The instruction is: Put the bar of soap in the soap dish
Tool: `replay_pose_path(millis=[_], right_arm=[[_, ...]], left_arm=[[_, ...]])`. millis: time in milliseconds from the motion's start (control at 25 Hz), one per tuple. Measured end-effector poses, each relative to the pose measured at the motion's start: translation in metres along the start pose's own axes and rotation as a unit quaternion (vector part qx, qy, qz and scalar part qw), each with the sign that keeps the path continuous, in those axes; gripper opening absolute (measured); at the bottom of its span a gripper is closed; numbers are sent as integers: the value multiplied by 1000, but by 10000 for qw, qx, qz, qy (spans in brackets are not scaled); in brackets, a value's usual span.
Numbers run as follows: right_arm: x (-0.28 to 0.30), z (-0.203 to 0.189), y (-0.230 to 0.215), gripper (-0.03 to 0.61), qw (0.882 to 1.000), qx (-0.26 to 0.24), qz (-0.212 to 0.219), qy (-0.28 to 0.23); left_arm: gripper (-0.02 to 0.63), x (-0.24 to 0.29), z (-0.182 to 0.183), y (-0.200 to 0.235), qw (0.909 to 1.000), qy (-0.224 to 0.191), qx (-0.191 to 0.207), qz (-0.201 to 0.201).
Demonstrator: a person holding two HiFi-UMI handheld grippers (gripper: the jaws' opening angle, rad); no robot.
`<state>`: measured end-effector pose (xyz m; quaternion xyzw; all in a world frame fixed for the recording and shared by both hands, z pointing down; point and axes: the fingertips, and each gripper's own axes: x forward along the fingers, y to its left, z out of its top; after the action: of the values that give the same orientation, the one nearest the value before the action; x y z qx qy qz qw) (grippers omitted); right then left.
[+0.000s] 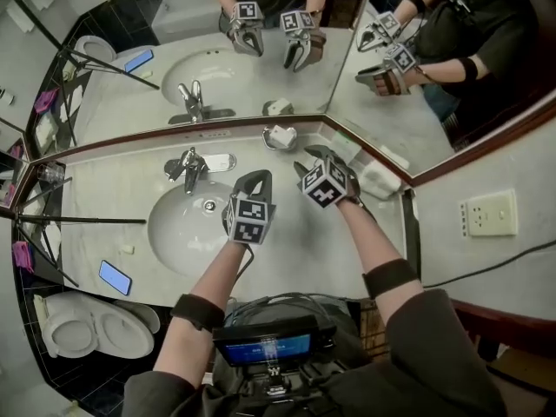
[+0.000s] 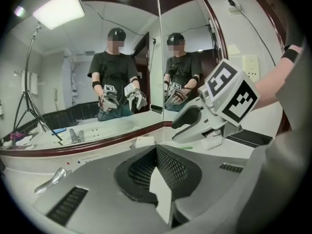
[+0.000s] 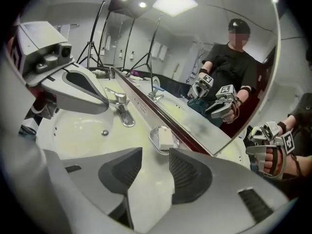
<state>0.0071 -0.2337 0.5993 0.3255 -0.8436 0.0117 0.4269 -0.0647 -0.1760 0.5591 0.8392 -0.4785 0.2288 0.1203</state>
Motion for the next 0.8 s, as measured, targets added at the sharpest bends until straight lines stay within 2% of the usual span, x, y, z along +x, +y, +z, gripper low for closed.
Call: replay_pose_path(millis=[120, 160, 240, 400, 480, 800], right_arm=[[27, 7, -11, 216, 9979, -524, 34, 377], [36, 6, -14, 243, 9964, -669, 65, 519], [53, 2, -18, 264, 9934, -840, 146, 766], [78, 2, -25, 267, 9903, -912, 262, 1010], [89, -2, -25, 288, 9891, -892, 346, 1116], [118, -2, -22, 286, 9877, -578, 655, 1293]], left_arm=[[2, 16, -4, 2, 10000, 62, -58, 10], [2, 20, -5, 3, 9999, 81, -69, 10], [2, 26, -6, 4, 9999, 111, -112, 8], [2, 32, -11, 9, 9996, 164, -226, 6], [2, 34, -18, 10, 9994, 225, -276, 0], [2, 38, -28, 20, 9989, 307, -360, 52]])
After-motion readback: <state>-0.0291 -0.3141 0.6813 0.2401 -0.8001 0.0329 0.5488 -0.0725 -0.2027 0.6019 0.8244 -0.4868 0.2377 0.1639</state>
